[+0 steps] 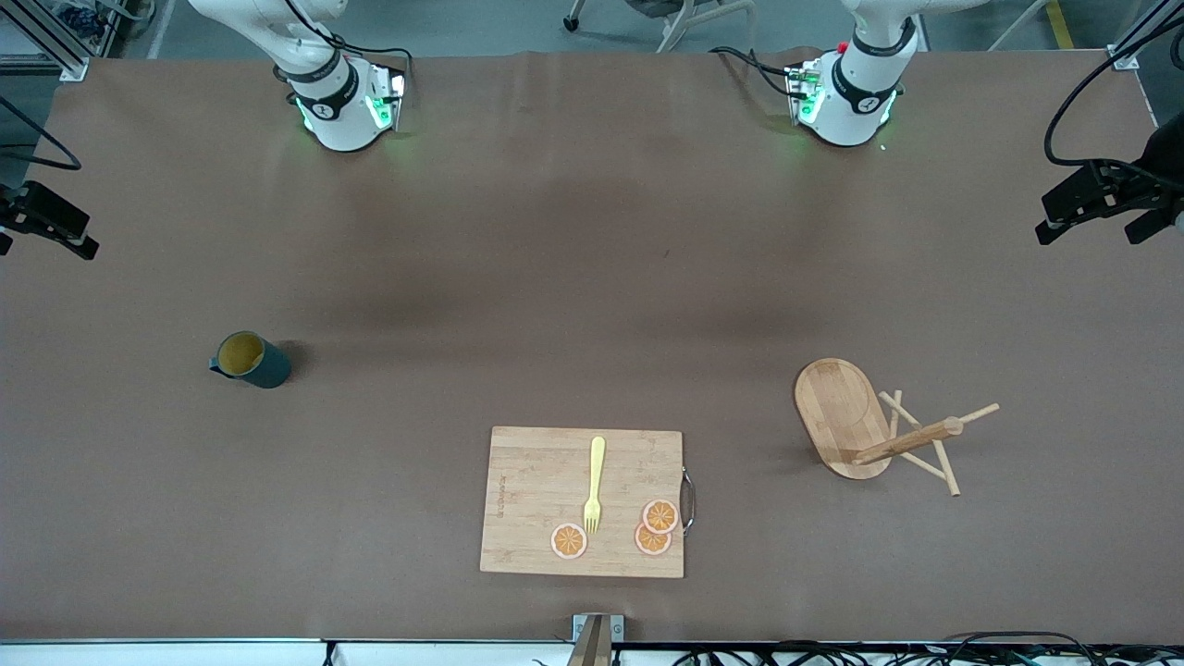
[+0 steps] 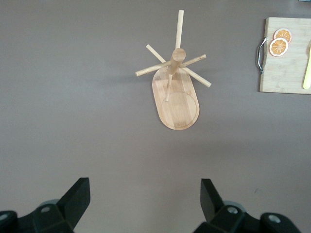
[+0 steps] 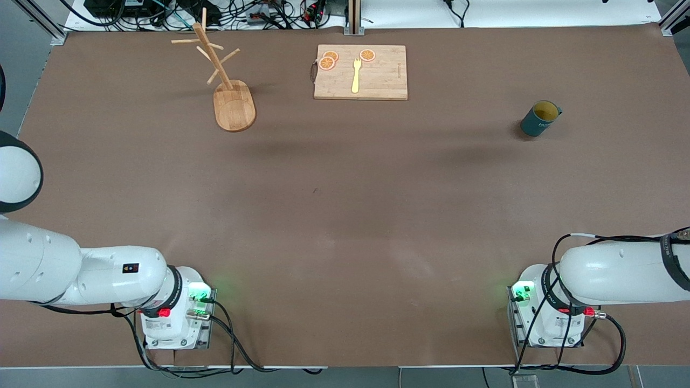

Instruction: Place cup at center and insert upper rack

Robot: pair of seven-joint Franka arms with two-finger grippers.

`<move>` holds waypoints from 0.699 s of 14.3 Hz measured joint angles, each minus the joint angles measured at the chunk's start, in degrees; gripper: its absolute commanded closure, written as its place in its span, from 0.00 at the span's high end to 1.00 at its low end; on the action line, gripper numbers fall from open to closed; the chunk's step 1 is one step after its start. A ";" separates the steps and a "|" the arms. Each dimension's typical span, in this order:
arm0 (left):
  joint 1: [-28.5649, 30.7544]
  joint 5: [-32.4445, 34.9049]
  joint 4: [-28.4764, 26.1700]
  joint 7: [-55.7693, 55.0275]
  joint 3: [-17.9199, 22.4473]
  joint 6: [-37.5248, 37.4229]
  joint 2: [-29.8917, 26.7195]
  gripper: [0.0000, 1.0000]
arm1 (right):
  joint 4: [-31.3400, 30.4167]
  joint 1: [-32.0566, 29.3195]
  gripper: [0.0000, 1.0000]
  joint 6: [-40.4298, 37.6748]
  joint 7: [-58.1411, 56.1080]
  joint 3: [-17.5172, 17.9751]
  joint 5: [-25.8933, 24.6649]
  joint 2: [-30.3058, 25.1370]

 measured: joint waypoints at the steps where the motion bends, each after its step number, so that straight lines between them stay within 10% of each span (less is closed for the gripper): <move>1: -0.01 0.00 0.00 0.00 -0.01 0.00 0.00 1.00 | 0.00 0.00 1.00 0.00 0.00 0.00 0.00 0.00; 10: -0.07 0.00 0.04 0.00 -0.05 0.00 0.00 1.00 | -0.68 0.00 1.00 -0.09 -0.06 0.00 -0.01 1.45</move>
